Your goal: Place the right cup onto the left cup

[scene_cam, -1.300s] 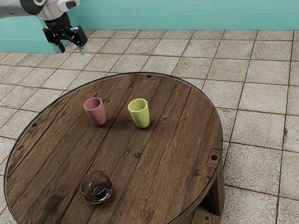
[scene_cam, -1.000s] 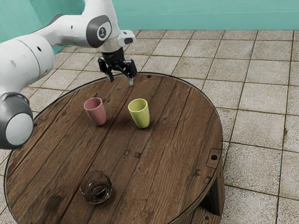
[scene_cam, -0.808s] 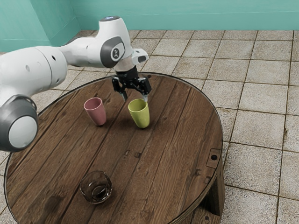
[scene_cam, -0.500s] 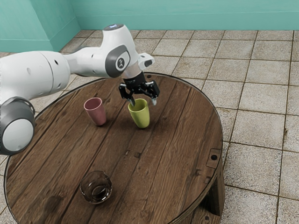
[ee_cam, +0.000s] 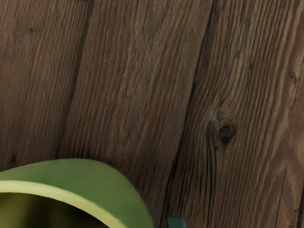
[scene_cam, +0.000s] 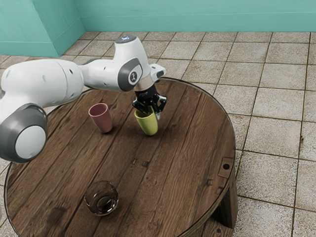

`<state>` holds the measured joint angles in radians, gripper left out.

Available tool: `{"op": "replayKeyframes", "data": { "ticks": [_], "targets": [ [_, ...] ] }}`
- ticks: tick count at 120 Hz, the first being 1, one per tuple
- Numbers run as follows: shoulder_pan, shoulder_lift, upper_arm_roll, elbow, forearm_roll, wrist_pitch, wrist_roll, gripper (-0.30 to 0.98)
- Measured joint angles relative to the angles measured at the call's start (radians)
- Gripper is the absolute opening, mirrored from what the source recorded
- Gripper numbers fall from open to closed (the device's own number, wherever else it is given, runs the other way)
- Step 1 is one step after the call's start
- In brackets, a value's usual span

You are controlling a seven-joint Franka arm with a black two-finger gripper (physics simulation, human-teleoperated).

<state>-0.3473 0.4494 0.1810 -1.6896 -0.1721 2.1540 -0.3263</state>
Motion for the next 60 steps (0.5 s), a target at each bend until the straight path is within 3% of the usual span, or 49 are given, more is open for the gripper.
{"op": "replayKeyframes", "data": {
  "ticks": [27, 46, 60],
  "targets": [
    [0.001, -0.015, 0.017, 0.003, 0.011, -0.014, -0.031, -0.08],
    [0.007, -0.107, 0.041, 0.004, 0.097, -0.088, -0.053, -0.09],
    [0.071, -0.211, 0.064, 0.002, 0.188, -0.157, -0.069, -0.09]
  ]
}}
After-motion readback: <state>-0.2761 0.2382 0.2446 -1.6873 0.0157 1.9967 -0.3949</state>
